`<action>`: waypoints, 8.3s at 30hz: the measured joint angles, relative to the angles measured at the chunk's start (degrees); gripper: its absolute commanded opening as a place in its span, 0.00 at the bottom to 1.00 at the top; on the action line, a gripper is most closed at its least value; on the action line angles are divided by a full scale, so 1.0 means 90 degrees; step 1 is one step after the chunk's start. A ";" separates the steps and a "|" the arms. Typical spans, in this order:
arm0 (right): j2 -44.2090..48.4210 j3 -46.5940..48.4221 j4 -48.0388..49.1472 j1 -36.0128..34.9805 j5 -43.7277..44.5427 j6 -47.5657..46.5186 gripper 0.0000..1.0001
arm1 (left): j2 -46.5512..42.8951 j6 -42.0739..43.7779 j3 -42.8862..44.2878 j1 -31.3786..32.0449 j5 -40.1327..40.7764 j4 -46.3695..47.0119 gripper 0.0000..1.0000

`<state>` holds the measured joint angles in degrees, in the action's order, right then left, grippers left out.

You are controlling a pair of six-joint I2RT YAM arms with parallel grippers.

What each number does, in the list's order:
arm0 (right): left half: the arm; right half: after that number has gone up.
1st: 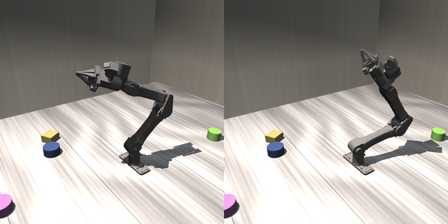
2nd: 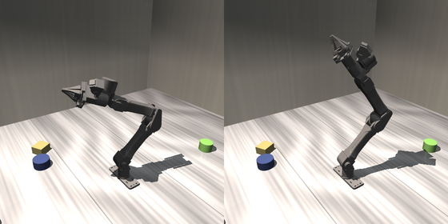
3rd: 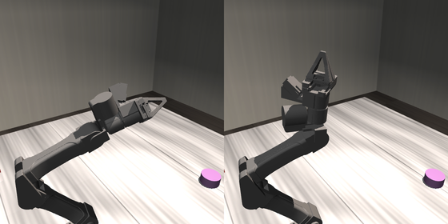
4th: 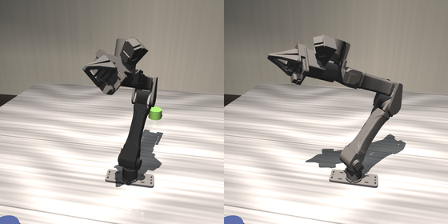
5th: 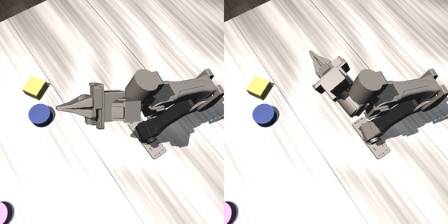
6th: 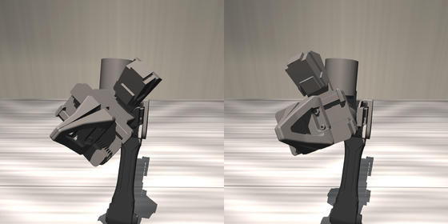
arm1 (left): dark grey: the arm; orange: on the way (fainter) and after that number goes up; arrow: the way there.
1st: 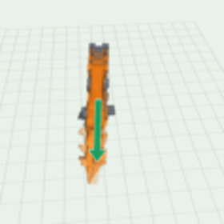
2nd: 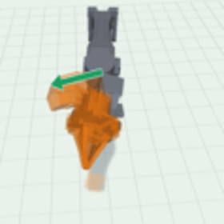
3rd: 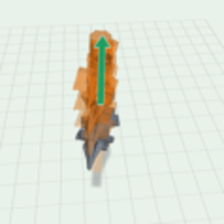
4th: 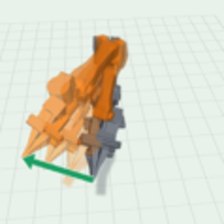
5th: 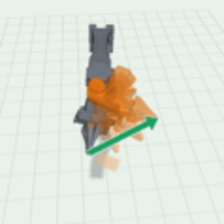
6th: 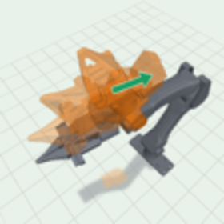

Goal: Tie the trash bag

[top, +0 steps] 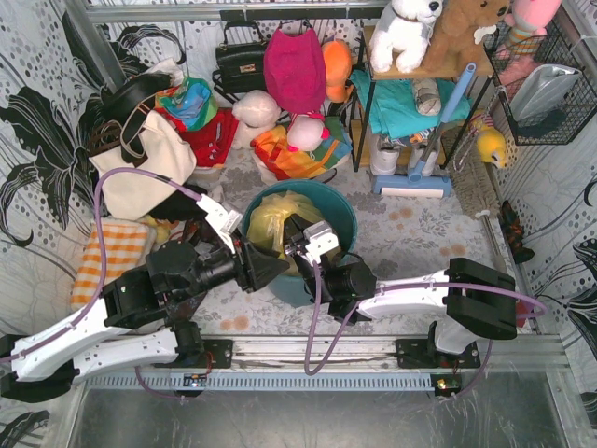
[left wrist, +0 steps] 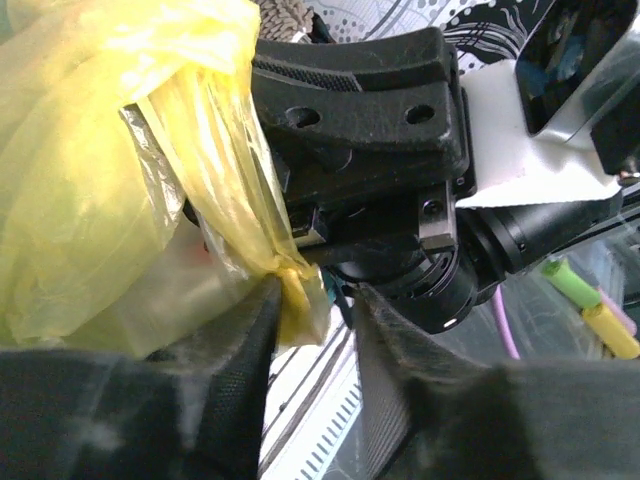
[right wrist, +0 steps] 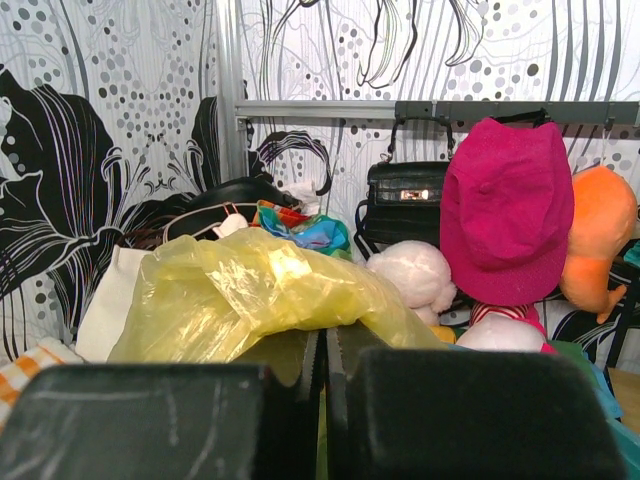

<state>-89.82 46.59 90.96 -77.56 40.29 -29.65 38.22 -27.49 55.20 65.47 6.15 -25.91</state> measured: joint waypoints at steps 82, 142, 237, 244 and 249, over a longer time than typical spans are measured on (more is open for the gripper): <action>0.0415 -0.0209 -0.0002 -0.0078 -0.0119 0.0007 0.00 | 0.1047 0.2327 0.0627 -0.4680 -0.6511 0.0481 0.15; 0.0102 -0.0333 0.0022 -0.0068 -0.1625 0.0529 0.03 | 0.1341 -0.0311 0.2341 -0.4692 -0.3344 -0.0976 0.56; -0.0109 -0.0124 0.0063 -0.0073 -0.1627 0.0503 0.03 | 0.0746 -0.2516 0.1379 -0.4704 -0.2837 -0.1362 0.47; -0.0109 -0.0121 0.0063 -0.0073 -0.1627 0.0500 0.03 | 0.0984 -0.2822 0.1375 -0.4704 -0.3002 -0.1183 0.36; -0.0109 -0.0121 0.0058 -0.0073 -0.1625 0.0500 0.03 | 0.1115 -0.2771 0.1503 -0.4704 -0.3077 -0.1265 0.33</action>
<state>-90.80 45.50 91.48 -78.22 25.67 -25.15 48.25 -52.42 68.73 23.14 -21.54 -37.30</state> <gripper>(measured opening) 0.031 0.340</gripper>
